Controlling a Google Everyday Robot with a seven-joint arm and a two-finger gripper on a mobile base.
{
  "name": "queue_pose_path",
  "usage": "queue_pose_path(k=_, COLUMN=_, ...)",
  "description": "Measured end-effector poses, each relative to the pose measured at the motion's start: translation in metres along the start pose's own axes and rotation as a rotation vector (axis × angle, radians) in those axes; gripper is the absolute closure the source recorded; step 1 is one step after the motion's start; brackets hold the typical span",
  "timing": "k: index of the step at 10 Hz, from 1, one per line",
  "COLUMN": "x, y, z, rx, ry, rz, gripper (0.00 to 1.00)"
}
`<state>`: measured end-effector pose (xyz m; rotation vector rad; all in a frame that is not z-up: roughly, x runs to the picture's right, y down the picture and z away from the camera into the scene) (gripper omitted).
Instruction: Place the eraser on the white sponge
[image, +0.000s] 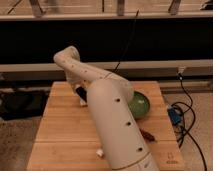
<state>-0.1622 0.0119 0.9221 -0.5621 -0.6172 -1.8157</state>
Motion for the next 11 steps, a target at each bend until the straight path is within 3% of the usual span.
queue_pose_path(k=1, x=0.001, y=0.001, z=0.0, rx=0.001, ry=0.001, rz=0.002, gripper=0.25)
queue_pose_path(k=2, x=0.0, y=0.001, z=0.001, rx=0.001, ry=-0.001, rz=0.002, gripper=0.21)
queue_pose_path(k=8, x=0.001, y=-0.003, z=0.001, rx=-0.014, ry=0.018, rz=-0.034, gripper=0.2)
queue_pose_path(k=10, x=0.0, y=-0.003, z=0.002, rx=-0.032, ry=0.023, rz=-0.017, gripper=0.2)
queue_pose_path(k=11, x=-0.003, y=0.005, z=0.01, rx=-0.018, ry=0.014, rz=-0.007, gripper=0.2)
